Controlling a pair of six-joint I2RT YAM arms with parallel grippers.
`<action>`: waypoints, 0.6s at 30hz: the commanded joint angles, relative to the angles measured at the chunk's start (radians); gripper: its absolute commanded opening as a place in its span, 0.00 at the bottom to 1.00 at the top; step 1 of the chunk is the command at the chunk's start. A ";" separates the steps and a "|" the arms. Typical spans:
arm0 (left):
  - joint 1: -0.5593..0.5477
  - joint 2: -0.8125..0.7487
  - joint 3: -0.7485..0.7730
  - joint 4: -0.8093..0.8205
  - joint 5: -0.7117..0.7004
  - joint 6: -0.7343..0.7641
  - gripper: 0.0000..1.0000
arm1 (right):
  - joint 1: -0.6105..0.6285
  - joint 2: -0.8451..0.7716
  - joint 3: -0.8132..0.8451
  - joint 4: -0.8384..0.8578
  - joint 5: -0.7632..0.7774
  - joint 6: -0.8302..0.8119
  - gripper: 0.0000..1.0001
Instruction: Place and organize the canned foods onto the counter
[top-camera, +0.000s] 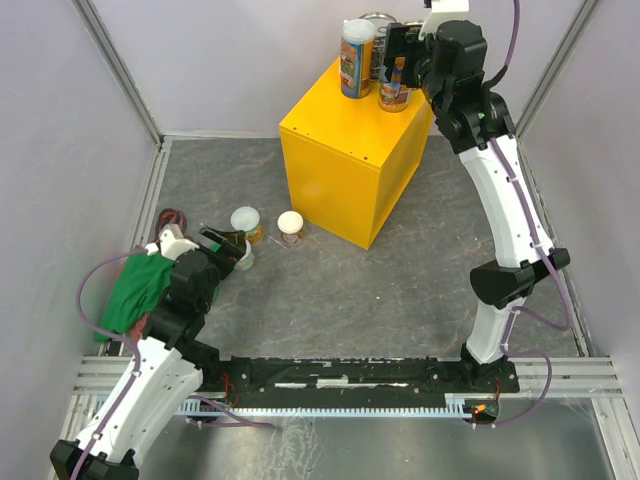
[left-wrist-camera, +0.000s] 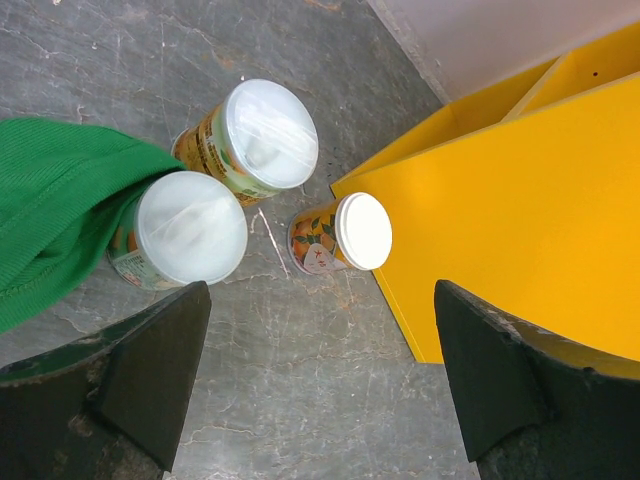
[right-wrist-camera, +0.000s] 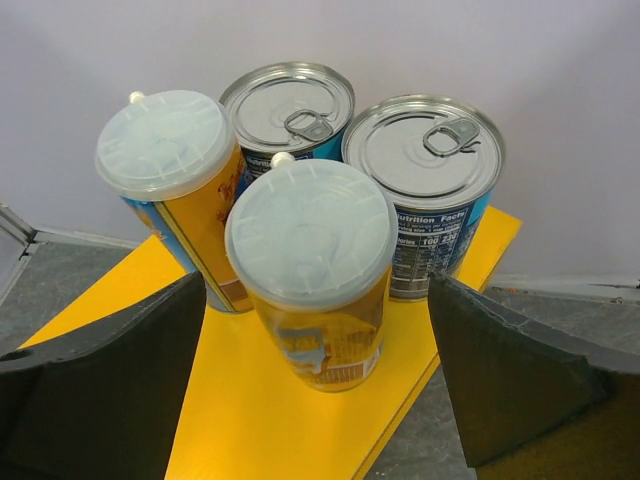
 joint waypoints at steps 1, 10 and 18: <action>0.005 -0.011 0.023 0.013 0.005 0.041 0.98 | 0.036 -0.106 -0.008 0.057 0.014 -0.024 0.99; 0.005 -0.019 0.009 0.018 0.008 0.024 0.98 | 0.284 -0.226 -0.119 0.095 0.084 -0.139 0.99; 0.007 -0.038 -0.004 0.008 0.006 0.011 0.98 | 0.564 -0.311 -0.389 0.177 0.169 -0.177 1.00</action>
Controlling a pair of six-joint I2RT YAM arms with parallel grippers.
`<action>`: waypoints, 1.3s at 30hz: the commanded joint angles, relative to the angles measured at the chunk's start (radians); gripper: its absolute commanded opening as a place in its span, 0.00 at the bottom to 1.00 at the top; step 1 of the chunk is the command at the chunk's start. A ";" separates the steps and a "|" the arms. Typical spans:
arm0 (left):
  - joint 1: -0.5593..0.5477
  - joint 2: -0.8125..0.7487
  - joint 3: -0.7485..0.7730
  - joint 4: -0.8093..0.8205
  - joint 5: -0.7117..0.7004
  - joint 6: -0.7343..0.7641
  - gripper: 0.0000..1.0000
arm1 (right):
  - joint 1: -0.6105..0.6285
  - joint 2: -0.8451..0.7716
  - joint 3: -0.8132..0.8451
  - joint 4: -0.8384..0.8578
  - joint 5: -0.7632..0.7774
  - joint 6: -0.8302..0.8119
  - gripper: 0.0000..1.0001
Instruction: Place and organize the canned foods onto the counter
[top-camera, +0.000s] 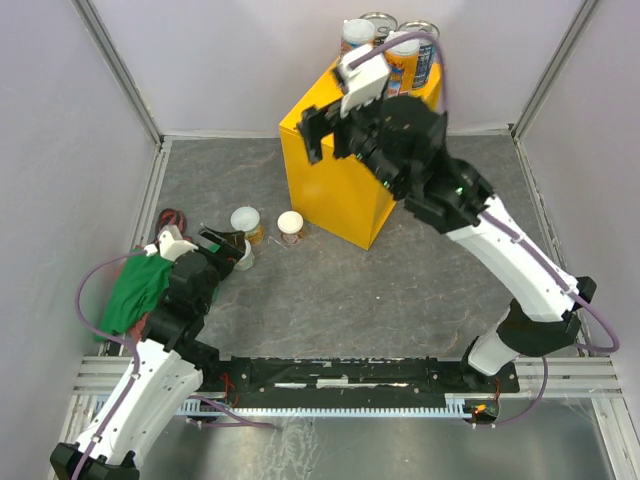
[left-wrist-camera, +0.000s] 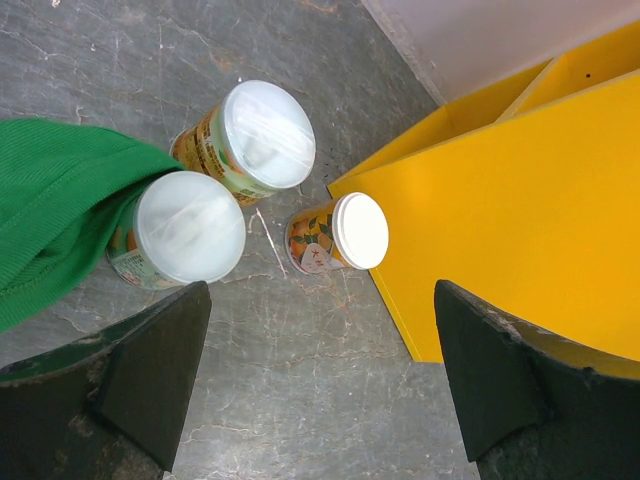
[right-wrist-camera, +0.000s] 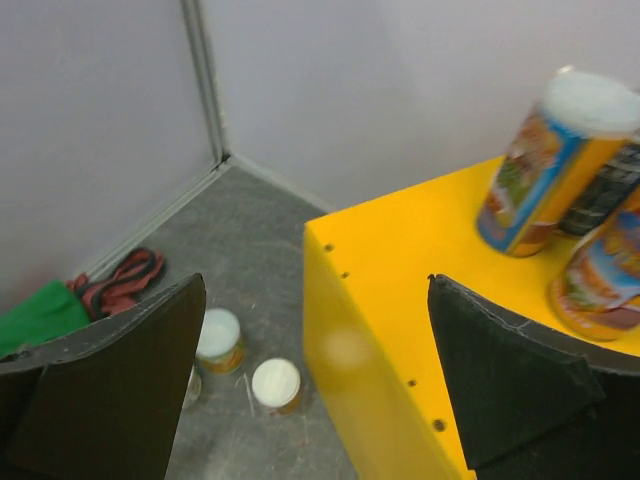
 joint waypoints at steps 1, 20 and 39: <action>0.006 -0.028 -0.006 0.009 0.000 0.008 0.98 | 0.111 -0.042 -0.178 0.085 0.074 -0.027 1.00; 0.006 -0.097 -0.019 -0.041 -0.033 -0.004 0.98 | 0.179 0.134 -0.807 0.323 0.035 0.268 0.99; 0.006 -0.143 0.018 -0.111 -0.071 0.035 0.98 | 0.097 0.352 -0.764 0.379 -0.018 0.360 0.99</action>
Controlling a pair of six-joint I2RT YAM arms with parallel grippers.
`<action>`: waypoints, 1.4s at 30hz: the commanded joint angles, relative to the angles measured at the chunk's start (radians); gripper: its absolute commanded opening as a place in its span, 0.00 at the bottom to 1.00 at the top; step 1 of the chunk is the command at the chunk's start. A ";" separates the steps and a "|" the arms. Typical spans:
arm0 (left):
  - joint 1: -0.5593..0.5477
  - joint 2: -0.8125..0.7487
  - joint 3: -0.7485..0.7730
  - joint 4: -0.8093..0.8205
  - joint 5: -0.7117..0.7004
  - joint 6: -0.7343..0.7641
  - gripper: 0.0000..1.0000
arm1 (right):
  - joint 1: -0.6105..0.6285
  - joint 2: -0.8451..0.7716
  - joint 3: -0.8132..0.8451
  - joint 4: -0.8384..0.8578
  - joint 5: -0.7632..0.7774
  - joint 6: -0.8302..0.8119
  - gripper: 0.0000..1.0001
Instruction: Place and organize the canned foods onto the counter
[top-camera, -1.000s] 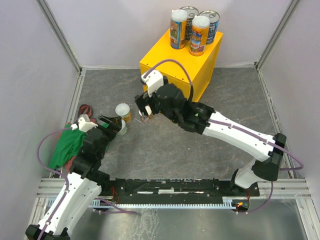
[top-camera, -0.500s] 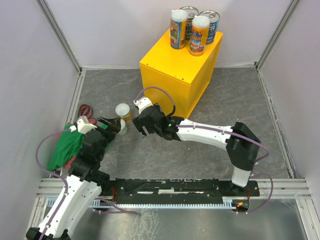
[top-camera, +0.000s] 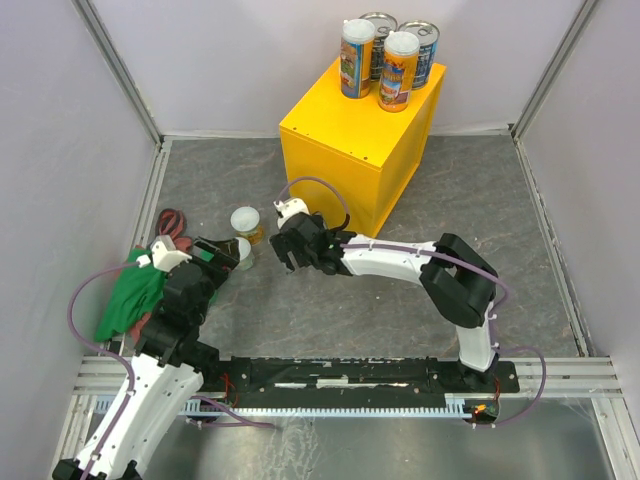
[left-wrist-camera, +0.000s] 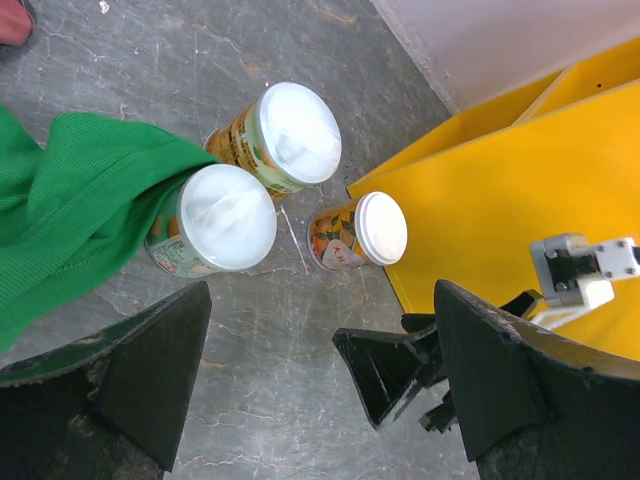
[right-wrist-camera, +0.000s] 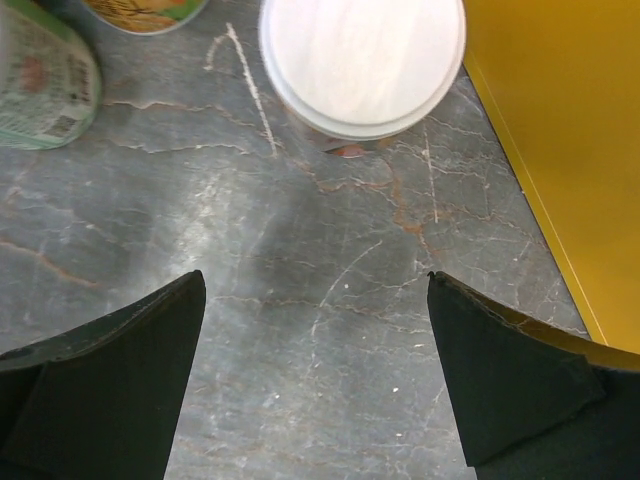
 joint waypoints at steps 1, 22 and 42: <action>0.007 -0.013 0.034 -0.002 -0.034 0.036 0.98 | -0.027 0.024 0.048 0.060 -0.009 0.020 0.99; 0.008 0.048 0.064 -0.016 -0.040 0.083 0.98 | -0.091 0.176 0.205 0.149 -0.046 -0.077 0.99; 0.009 0.053 0.071 -0.041 -0.035 0.088 0.98 | -0.107 0.206 0.231 0.203 -0.129 -0.137 0.78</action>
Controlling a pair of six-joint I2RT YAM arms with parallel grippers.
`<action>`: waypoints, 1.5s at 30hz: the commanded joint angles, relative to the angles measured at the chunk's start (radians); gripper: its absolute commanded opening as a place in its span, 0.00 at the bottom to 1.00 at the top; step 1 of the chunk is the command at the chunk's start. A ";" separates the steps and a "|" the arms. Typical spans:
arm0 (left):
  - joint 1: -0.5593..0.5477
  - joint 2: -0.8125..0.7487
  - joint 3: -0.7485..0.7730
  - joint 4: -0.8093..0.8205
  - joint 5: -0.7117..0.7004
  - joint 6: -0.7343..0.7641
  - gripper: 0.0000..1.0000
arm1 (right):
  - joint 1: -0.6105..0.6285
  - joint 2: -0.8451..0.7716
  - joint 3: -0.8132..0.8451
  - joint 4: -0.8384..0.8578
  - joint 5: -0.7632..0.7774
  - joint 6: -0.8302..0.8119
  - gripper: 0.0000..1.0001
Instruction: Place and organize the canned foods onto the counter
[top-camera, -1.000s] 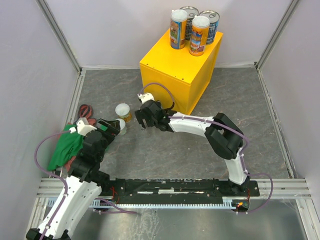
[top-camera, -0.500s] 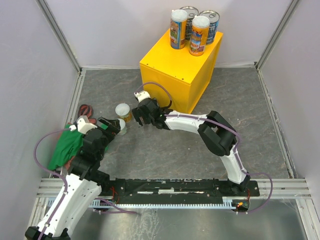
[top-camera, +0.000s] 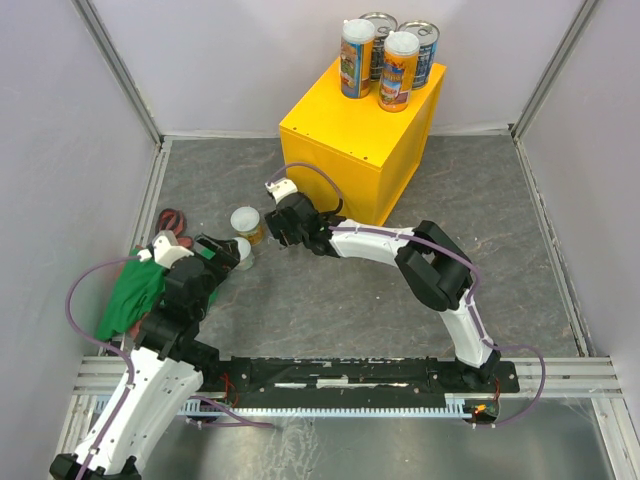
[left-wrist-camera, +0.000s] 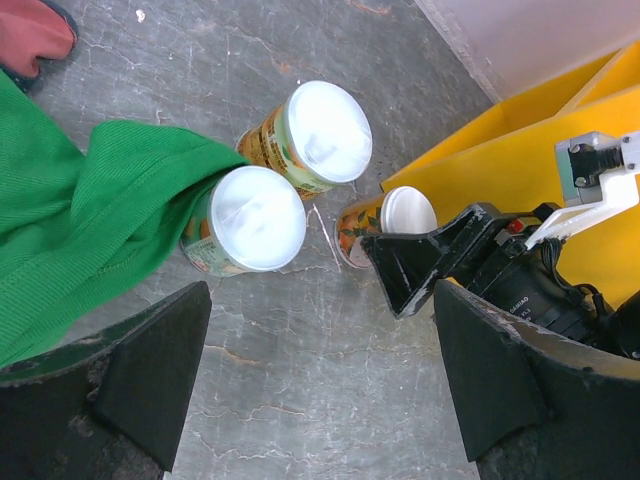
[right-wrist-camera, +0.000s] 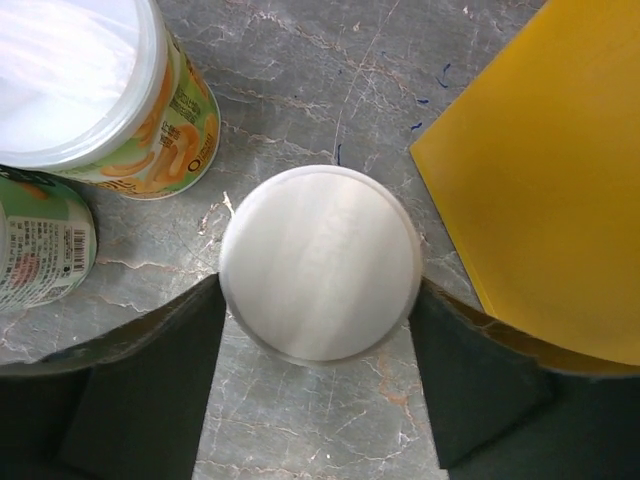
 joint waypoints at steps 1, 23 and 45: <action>0.005 -0.015 0.024 0.011 -0.017 0.023 0.98 | -0.010 -0.001 0.036 0.059 -0.062 -0.016 0.72; 0.005 -0.041 -0.015 0.046 -0.005 -0.007 0.98 | 0.036 -0.226 -0.128 0.005 -0.116 -0.078 0.27; 0.008 0.011 -0.020 0.107 0.017 -0.002 0.98 | 0.162 -0.520 -0.054 -0.139 -0.098 -0.190 0.23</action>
